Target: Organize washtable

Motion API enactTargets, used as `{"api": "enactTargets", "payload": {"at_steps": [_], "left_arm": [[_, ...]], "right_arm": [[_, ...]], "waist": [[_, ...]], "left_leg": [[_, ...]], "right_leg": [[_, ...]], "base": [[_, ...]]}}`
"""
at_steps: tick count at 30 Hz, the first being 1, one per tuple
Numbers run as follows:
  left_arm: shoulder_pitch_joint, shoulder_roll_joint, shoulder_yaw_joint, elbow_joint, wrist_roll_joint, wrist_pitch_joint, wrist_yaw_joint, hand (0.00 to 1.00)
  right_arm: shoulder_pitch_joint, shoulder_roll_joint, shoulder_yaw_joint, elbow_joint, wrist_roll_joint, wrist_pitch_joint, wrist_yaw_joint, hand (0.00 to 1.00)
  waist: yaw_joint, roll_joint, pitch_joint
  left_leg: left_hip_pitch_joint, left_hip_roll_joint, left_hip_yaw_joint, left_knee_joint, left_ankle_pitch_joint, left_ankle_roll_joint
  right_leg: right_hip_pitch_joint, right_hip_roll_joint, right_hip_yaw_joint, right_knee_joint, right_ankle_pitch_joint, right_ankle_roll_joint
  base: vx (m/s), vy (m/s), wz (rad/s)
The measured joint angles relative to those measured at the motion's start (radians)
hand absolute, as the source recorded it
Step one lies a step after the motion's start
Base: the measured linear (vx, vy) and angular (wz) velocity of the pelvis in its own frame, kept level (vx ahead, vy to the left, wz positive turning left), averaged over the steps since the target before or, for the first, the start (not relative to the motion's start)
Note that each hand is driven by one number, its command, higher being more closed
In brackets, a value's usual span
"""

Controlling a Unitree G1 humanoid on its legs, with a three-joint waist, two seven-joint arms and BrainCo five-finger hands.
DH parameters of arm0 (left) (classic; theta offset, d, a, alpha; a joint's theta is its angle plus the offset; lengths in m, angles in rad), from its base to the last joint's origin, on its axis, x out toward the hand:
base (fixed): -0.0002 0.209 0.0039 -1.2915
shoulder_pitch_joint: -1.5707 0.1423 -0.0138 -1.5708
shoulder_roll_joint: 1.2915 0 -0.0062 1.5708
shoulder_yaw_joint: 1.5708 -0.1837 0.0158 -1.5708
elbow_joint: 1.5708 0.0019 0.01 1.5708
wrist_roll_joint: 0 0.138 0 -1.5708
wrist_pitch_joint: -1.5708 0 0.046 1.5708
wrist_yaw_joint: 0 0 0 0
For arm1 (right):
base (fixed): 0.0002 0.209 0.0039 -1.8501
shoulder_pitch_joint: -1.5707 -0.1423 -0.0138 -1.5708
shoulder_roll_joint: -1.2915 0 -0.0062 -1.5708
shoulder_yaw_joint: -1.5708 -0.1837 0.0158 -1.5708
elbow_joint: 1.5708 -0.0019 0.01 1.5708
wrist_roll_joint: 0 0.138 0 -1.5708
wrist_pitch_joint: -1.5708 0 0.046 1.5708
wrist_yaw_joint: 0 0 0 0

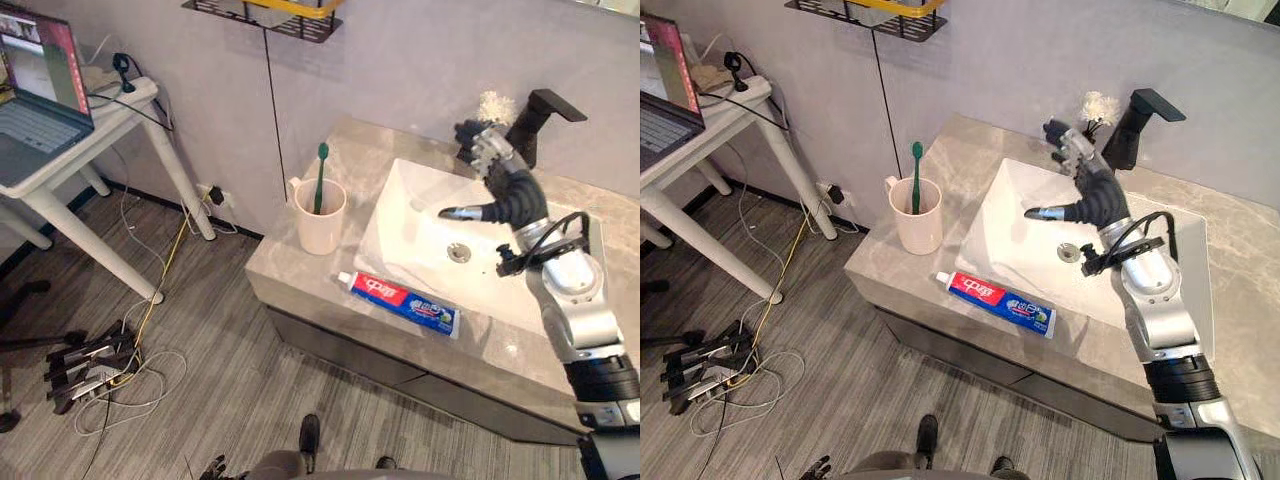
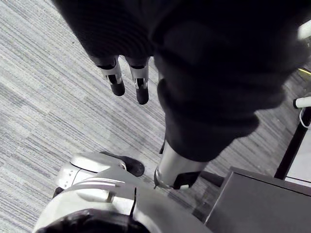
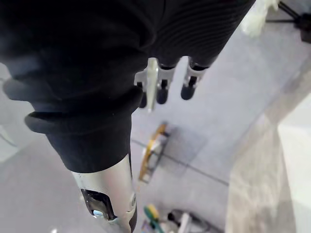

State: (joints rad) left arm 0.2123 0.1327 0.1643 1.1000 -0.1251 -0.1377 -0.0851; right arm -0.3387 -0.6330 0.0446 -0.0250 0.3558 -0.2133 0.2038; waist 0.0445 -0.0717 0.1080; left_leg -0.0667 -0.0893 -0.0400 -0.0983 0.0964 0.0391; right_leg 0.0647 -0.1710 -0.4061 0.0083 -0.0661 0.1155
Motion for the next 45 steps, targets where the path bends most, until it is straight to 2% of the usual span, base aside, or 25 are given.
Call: {"api": "enactTargets", "payload": {"at_steps": [11, 19, 29, 35, 45], "left_arm": [[-0.004, 0.013, -0.017, 0.009, 0.000, -0.001, 0.000, 0.00], [-0.010, 0.038, -0.051, 0.010, 0.000, -0.001, 0.000, 0.00], [-0.018, 0.040, -0.057, 0.020, -0.001, -0.002, -0.001, 0.00], [-0.023, 0.050, -0.076, 0.019, -0.020, -0.003, -0.003, 0.00], [-0.024, 0.061, -0.087, 0.020, -0.022, -0.003, -0.005, 0.00]], "right_arm": [[0.134, -0.001, 0.081, -0.022, 0.004, 0.003, 0.044, 0.00], [0.202, -0.004, 0.081, -0.022, -0.054, 0.004, 0.056, 0.00], [0.276, -0.006, 0.083, -0.022, -0.092, 0.004, 0.061, 0.00], [0.335, -0.038, 0.084, -0.022, -0.137, 0.004, 0.066, 0.00], [0.374, -0.094, 0.084, -0.022, -0.171, 0.004, 0.084, 0.00]], "waist": [[0.000, -0.012, -0.001], [0.001, -0.042, -0.001], [0.007, -0.042, -0.001], [0.023, -0.052, -0.001], [0.024, -0.068, 0.000]], "left_leg": [[-0.025, 0.001, -0.012, -0.001, 0.002, -0.002], [-0.027, 0.001, -0.015, 0.001, 0.008, 0.000], [-0.033, 0.004, -0.013, -0.005, 0.005, -0.006], [-0.043, 0.003, -0.012, 0.000, 0.006, -0.008], [-0.044, 0.004, -0.012, 0.000, 0.008, -0.005]], "right_leg": [[-0.017, 0.002, -0.002, 0.001, -0.001, 0.002], [-0.016, 0.005, -0.004, -0.004, -0.001, 0.002], [-0.032, 0.005, -0.001, 0.003, -0.001, 0.001], [-0.036, 0.005, 0.000, 0.003, -0.001, 0.001], [-0.037, 0.006, 0.002, 0.001, -0.001, 0.001]], "base": [[0.01, -0.006, 0.01], [0.05, -0.023, 0.02], [-0.01, 0.001, -0.01], [0.03, -0.004, 0.01], [0.02, -0.007, 0.00]]}}
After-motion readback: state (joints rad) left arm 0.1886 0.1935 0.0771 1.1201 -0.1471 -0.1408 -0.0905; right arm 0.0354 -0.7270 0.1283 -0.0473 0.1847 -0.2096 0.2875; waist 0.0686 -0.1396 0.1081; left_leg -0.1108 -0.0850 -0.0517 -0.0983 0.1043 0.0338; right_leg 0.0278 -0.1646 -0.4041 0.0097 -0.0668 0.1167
